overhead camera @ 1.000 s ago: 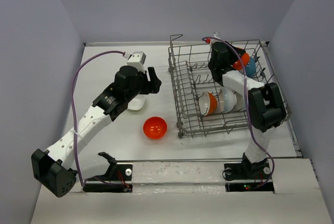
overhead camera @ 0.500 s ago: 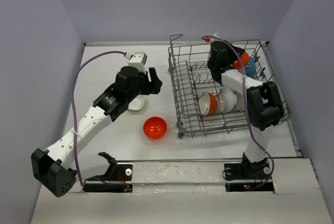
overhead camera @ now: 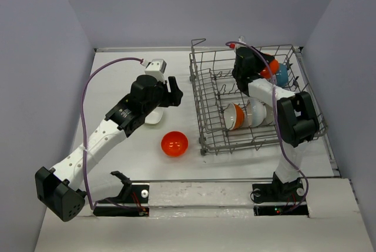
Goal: Load the bowls into the dish rack
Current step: Insert the bowl into the dish rack.
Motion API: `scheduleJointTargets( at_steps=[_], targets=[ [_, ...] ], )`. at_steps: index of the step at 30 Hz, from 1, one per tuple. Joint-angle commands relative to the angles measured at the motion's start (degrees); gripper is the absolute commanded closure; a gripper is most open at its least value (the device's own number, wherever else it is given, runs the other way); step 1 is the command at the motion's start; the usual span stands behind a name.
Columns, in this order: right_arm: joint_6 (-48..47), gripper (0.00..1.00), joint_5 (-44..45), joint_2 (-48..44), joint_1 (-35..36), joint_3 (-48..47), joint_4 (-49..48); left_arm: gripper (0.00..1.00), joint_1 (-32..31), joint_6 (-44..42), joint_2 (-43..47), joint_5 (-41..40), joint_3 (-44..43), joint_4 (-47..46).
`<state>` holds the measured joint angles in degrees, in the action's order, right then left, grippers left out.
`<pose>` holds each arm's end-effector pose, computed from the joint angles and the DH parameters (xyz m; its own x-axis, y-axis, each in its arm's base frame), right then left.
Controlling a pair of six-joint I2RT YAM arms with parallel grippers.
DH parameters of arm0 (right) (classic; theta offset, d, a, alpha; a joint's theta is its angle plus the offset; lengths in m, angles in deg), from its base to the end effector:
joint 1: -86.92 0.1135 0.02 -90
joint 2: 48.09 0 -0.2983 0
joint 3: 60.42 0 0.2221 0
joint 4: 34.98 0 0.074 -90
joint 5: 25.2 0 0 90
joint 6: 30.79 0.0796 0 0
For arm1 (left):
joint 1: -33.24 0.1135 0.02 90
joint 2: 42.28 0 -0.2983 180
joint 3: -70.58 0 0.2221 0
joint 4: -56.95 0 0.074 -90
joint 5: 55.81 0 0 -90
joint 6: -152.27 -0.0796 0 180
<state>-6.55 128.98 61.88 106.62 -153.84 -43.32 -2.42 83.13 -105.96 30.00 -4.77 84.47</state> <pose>0.4406 0.0816 0.3151 -0.6862 -0.6675 -0.2891 0.1615 0.2478 -0.9553 0.2088 -0.1427 0.3839 -0.3941 -0.1543 -0.9060 0.4109 0.8522 -0.3239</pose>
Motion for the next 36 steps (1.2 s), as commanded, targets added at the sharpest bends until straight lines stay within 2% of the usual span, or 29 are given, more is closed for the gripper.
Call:
scheduleJointTargets(
  at_steps=[1,36],
  targets=[
    [-0.51,0.99,0.86,-0.99,0.60,0.15,-1.39,0.25,-0.55,-1.00,0.57,-0.91,-0.88,-1.66],
    [3.71,0.99,-0.02,-0.29,1.13,-1.17,3.71,0.24,-1.16,-1.26,0.84,-1.53,-0.17,-1.57]
  ],
)
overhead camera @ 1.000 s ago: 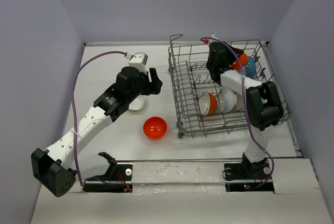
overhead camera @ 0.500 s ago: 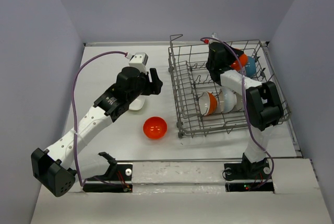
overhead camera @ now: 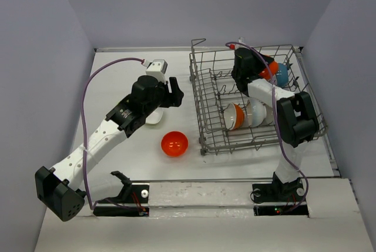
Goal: Load the bowls into the dish rack
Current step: Insert the bowl into the dish rack.
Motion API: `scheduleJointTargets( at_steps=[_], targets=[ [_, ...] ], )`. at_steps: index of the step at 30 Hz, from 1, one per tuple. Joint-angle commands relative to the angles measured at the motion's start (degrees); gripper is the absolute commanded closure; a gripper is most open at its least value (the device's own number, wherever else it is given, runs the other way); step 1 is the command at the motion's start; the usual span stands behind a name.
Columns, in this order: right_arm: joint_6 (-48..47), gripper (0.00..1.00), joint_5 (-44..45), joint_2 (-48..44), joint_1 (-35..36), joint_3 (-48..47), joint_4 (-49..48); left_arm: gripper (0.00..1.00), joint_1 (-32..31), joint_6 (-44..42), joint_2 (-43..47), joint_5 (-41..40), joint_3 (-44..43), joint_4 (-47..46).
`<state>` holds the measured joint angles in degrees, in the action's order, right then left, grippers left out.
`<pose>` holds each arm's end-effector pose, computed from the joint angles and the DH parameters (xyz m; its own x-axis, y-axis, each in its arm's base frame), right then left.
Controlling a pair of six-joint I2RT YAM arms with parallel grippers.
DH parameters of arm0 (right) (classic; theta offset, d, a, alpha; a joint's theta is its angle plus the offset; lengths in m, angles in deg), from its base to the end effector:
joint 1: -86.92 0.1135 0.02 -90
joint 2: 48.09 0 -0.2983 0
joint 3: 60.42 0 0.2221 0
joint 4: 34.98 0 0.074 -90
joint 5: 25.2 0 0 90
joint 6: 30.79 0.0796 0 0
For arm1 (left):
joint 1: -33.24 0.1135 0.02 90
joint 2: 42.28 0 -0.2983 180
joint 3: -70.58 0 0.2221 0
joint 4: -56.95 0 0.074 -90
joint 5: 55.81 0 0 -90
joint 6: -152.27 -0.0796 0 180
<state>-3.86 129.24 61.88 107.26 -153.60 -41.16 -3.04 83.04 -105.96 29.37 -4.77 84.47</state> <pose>0.4385 0.0860 0.3098 -0.6857 -0.6645 -0.2971 0.1547 0.2658 -0.9515 0.2077 -0.1442 0.3839 -0.3919 -0.1507 -0.9076 0.4123 0.8531 -0.3197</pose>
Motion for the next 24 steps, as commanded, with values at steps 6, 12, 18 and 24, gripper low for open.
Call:
scheduleJointTargets(
  at_steps=[6,12,18,24],
  targets=[
    [0.58,0.99,0.33,-0.72,-0.12,-1.59,1.28,0.24,-0.64,-1.26,1.01,-1.33,0.00,-1.40],
    [-0.21,0.99,0.51,-1.43,-0.65,-1.24,0.49,0.24,-0.82,-1.35,0.93,-1.42,0.00,-1.40],
    [-0.83,0.99,0.59,-1.52,-1.27,-0.88,-0.13,0.24,-1.08,-1.44,0.93,-1.86,0.18,-1.31],
    [-1.44,0.99,0.59,-2.13,-1.79,-0.71,-0.83,0.24,-1.43,-1.61,0.84,-2.21,0.09,-1.22]
  ],
)
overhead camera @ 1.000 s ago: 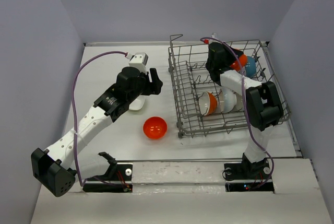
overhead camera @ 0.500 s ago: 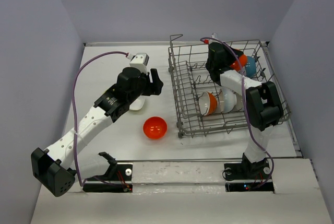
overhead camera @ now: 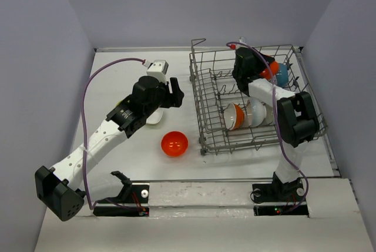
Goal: Load the bowls into the dish rack
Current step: Insert the bowl into the dish rack.
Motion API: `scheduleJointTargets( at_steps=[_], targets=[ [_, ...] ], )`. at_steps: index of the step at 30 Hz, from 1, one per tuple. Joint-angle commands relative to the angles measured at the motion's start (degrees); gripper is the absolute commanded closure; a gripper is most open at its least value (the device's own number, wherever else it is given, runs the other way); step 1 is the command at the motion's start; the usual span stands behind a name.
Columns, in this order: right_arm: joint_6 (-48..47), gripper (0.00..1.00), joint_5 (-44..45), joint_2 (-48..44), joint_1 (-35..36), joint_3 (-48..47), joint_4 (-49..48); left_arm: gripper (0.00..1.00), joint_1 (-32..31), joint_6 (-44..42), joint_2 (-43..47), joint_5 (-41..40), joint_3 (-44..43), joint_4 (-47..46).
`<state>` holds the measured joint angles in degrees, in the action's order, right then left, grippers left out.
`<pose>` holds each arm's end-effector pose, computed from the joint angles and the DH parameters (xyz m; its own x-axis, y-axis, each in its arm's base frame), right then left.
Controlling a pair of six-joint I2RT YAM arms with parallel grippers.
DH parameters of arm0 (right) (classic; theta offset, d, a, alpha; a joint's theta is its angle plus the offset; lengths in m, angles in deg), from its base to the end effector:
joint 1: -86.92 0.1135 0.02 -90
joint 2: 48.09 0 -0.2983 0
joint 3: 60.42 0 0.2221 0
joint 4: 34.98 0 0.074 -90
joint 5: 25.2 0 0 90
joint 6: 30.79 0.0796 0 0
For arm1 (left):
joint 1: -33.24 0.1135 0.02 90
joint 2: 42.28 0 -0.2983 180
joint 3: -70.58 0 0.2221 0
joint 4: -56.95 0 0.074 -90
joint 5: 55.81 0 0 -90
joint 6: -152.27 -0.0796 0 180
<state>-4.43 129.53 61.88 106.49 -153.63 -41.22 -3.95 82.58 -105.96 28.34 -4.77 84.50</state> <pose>0.4394 0.0798 0.3101 -0.6989 -0.6544 -0.2886 0.1543 0.2560 -0.9543 0.2061 -0.1462 0.3839 -0.3860 -0.1405 -0.9117 0.4150 0.8562 -0.3077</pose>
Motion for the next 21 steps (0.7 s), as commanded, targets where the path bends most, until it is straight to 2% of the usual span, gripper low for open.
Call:
scheduleJointTargets(
  at_steps=[1,21],
  targets=[
    [-0.88,0.99,0.31,-2.13,-1.03,-0.69,-0.76,0.24,-0.52,-1.16,0.84,-1.27,0.09,-1.24],
    [-1.58,0.99,-0.48,-0.20,-1.56,0.63,-1.73,0.23,-1.13,-1.24,0.49,-1.62,0.09,-1.16]
  ],
)
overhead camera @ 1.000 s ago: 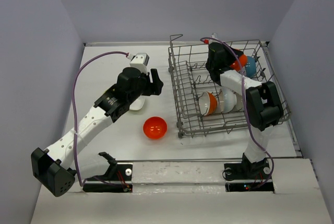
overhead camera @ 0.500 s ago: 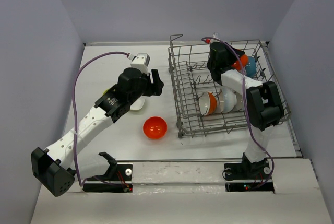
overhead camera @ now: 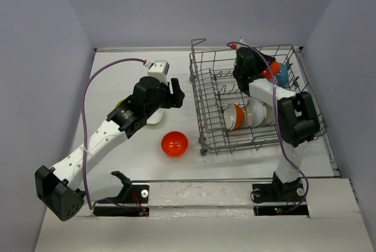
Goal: Load the bowls into the dish rack
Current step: Insert the bowl into the dish rack.
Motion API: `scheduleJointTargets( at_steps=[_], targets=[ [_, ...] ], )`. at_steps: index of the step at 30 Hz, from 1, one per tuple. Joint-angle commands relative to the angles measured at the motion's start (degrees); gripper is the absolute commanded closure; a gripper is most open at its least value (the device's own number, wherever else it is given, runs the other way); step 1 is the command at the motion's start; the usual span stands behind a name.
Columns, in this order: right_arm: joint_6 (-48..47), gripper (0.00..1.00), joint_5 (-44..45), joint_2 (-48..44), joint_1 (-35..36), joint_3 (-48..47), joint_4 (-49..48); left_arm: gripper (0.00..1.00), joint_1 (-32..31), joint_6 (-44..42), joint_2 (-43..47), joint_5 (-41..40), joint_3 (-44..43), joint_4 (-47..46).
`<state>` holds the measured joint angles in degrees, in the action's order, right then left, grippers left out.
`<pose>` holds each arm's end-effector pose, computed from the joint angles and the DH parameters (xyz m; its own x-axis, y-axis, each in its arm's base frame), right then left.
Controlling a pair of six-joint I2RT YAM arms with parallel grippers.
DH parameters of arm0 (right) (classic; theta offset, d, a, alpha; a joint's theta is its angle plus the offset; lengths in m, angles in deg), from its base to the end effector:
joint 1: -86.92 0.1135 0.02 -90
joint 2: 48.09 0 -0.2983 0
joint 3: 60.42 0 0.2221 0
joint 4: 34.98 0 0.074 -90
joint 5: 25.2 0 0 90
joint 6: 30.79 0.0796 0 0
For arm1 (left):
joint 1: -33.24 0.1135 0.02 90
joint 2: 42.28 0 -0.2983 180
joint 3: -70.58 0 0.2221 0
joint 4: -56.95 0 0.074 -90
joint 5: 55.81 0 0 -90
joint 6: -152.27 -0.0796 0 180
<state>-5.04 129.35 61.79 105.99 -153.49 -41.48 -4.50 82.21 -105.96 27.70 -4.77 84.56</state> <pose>0.4398 0.0760 0.3104 -0.7033 -0.6526 -0.2819 0.1514 0.2499 -0.9564 0.2051 -0.1474 0.3838 -0.3822 -0.1326 -0.9145 0.4168 0.8585 -0.2987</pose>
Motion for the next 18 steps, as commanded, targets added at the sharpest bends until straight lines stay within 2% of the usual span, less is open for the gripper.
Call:
scheduleJointTargets(
  at_steps=[1,7,18],
  targets=[
    [-0.97,0.99,-0.31,-0.02,-1.05,0.59,-1.56,0.23,-0.58,-0.96,0.49,-0.99,0.09,-1.22],
    [-3.51,0.99,-1.10,-0.90,-1.05,2.08,-5.76,0.23,-0.76,-0.87,0.40,-0.99,0.00,-1.22],
    [-4.92,0.99,-0.48,-2.66,-1.58,2.26,-6.83,0.23,-0.94,-0.87,0.49,-0.81,0.00,-1.22]
  ],
)
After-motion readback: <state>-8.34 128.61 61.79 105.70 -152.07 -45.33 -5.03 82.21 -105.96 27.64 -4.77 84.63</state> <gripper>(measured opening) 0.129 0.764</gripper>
